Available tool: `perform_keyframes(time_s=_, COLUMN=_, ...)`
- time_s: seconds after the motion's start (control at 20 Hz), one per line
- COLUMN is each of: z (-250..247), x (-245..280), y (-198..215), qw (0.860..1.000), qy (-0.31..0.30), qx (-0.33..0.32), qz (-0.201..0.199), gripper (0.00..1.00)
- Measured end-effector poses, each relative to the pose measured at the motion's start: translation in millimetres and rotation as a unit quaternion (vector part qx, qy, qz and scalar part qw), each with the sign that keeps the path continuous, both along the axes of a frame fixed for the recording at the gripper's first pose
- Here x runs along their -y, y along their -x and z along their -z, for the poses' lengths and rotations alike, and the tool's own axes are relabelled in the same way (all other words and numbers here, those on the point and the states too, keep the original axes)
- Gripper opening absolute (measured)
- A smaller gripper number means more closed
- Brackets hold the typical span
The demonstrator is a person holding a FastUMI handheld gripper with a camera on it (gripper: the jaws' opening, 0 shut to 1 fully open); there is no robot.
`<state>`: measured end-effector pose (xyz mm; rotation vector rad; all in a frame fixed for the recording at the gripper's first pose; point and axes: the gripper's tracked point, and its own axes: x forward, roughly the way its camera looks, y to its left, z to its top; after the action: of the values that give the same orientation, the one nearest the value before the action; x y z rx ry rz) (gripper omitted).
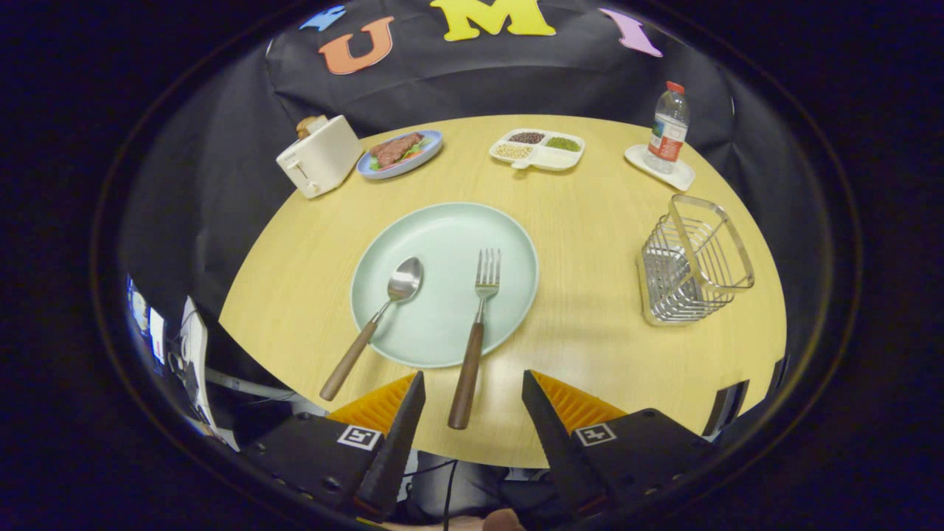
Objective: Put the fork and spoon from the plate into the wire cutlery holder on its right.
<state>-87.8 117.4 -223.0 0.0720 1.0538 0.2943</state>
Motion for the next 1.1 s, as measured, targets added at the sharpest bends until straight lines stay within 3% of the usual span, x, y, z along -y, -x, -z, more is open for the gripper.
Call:
perform_keyframes(time_s=0.05, z=3, x=0, y=1, qw=1.000, qy=0.003, qx=-0.003, qz=-0.002, gripper=0.80)
perform_keyframes(time_s=0.3, z=19, x=-3, y=0, qw=0.999, qy=-0.011, qx=-0.035, qz=0.011, gripper=0.54)
perform_keyframes(time_s=0.4, z=23, x=-1, y=-1, qw=0.999, qy=-0.020, qx=-0.048, qz=0.015, gripper=0.31)
perform_keyframes(time_s=0.45, z=27, x=2, y=-1, qw=0.998, qy=-0.014, qx=-0.052, qz=0.016, gripper=0.31)
perform_keyframes(time_s=0.55, z=21, x=4, y=-5, qw=0.998, qy=-0.022, qx=-0.049, qz=0.017, gripper=0.08)
perform_keyframes(time_s=0.65, z=13, x=9, y=-12, qw=0.999, qy=-0.017, qx=-0.032, qz=0.020, gripper=0.08)
perform_keyframes(time_s=0.7, z=9, x=10, y=-12, qw=0.999, qy=-0.018, qx=-0.027, qz=0.020, gripper=0.01)
perform_keyframes(time_s=1.1, z=-33, x=27, y=-18, qw=0.999, qy=-0.036, qx=0.005, qz=0.021, gripper=0.01)
